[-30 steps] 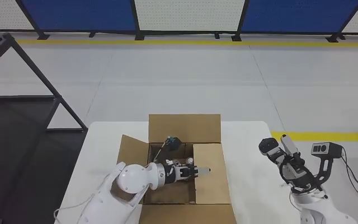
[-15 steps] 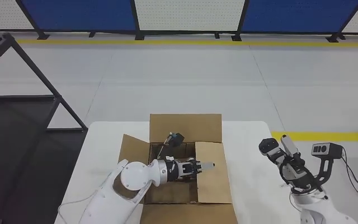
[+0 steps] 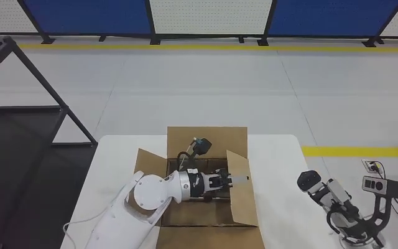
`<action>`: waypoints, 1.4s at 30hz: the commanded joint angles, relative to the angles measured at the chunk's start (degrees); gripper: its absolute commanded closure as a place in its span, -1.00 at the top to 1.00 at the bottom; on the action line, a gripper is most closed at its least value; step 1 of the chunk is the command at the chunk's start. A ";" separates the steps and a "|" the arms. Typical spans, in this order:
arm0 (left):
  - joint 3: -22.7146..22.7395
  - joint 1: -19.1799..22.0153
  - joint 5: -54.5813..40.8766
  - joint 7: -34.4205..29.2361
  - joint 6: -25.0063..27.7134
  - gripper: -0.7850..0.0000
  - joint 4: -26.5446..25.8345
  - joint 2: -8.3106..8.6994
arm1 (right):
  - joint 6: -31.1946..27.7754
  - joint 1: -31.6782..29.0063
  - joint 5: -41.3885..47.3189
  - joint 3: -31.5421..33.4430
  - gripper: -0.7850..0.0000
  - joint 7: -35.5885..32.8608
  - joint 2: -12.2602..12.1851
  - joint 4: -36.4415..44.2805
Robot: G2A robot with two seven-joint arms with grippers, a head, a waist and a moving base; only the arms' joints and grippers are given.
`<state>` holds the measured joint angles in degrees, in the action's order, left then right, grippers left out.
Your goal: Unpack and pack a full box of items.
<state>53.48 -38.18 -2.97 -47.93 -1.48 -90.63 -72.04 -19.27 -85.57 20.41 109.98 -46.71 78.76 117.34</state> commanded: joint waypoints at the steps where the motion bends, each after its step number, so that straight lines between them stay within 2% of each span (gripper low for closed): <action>1: -1.00 1.10 -0.22 0.12 0.18 1.00 0.17 -0.38 | -0.26 -1.29 1.98 1.41 1.00 -2.86 -0.32 0.44; 4: -2.31 2.68 -0.68 0.04 0.11 1.00 0.51 -0.94 | 1.35 -2.98 0.35 3.57 1.00 -4.06 -0.80 1.10; 7: -3.79 4.25 -0.84 0.48 -0.06 1.00 1.38 -1.59 | 4.21 -3.69 -1.02 4.33 1.00 1.35 -0.79 1.66; 12: -6.67 8.24 0.27 3.75 0.48 1.00 5.63 -3.13 | 4.21 -3.69 -1.02 4.33 1.00 1.35 -0.79 1.66; 17: -8.96 11.28 -2.63 5.87 3.02 1.00 10.30 -4.94 | 3.50 -4.59 -0.13 4.04 1.00 1.00 -0.91 2.53; 26: -12.61 14.98 -6.64 6.73 5.96 1.00 16.84 -7.94 | 0.87 -8.44 7.51 6.01 1.00 -14.25 -2.25 4.65; 35: -14.86 17.51 -9.23 9.32 8.78 1.00 23.50 -10.86 | 2.94 -8.44 2.34 1.59 1.00 -14.56 -3.08 7.92; 42: -15.66 18.80 -10.63 9.20 10.70 1.00 27.98 -12.64 | 6.66 -6.31 -7.10 -3.93 1.00 -11.34 -3.70 9.46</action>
<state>37.92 -19.57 -13.39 -38.76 9.07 -63.34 -84.39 -13.41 -92.39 15.20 106.97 -58.72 75.17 126.68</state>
